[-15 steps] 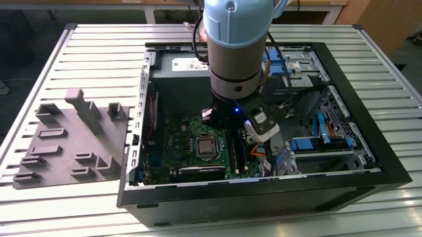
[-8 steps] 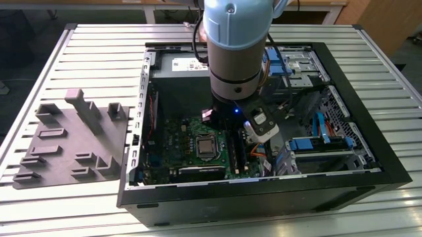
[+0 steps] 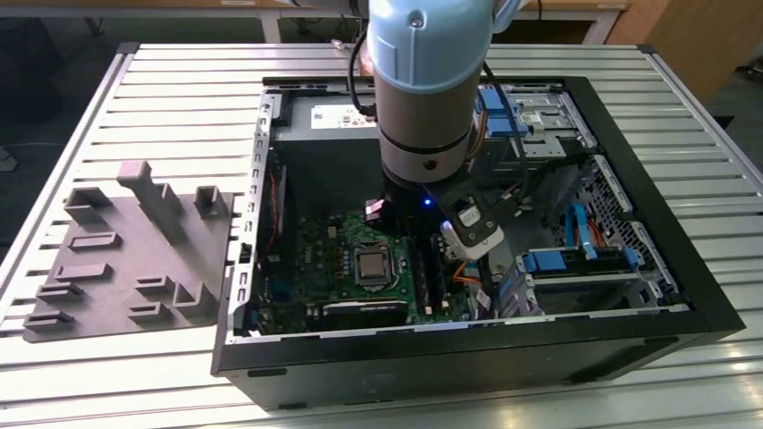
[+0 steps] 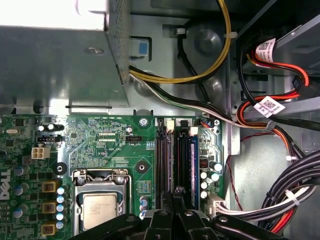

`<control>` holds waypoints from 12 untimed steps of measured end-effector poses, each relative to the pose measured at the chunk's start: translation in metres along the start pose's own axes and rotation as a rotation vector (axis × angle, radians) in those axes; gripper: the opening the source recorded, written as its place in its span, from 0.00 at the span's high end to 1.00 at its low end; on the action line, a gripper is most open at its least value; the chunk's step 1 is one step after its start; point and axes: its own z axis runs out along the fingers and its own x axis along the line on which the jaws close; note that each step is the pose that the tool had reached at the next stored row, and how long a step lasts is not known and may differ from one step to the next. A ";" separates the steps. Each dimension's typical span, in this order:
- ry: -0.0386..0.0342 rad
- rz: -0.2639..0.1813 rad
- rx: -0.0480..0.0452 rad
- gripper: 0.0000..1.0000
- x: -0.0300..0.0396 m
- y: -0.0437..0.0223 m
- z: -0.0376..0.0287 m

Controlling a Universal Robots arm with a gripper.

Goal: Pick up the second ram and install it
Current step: 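Insert the second ram into the second slot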

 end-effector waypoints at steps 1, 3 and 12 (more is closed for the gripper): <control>0.0000 0.000 0.0000 0.88 0.0000 0.0000 0.0000; -0.0002 0.000 -0.0005 0.87 0.0000 0.0000 0.0003; 0.0000 0.000 0.0001 0.81 -0.0010 0.0007 -0.0088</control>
